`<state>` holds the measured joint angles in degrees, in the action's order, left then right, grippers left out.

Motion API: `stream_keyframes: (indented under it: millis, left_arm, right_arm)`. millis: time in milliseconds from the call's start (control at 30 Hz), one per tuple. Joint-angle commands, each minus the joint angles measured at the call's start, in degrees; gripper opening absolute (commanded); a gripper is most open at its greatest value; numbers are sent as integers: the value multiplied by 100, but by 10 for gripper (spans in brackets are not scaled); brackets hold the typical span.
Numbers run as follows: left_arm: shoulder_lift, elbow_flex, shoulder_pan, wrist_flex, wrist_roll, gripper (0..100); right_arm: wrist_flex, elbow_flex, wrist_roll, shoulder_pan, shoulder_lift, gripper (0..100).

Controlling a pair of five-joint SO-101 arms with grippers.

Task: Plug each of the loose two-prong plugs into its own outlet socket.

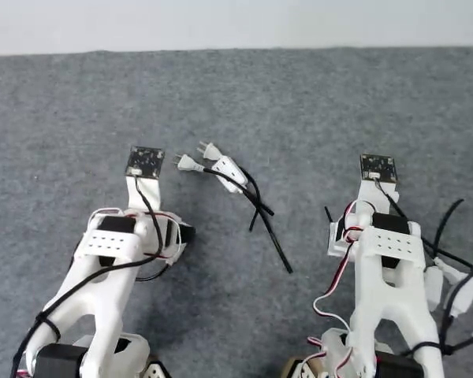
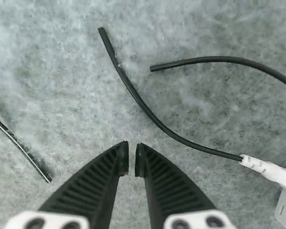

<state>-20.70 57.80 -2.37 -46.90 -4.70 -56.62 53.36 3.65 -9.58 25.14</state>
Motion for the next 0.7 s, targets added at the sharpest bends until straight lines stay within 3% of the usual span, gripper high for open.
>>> stream_keyframes:
  millis: [0,100,333,667]
  left_arm:
    - [9,-303,53,-105,18,301]
    - [-79,-321,132,-97,18,291]
    - [-1319,84,466,-105,18,130]
    - [-1486,831,-334,-114,9,123]
  right_arm:
    - [101,-35,79,48,189,30]
    - [101,-35,88,48,189,30]
    - [101,-35,88,48,189,30]
    - [92,-35,88,48,189,30]
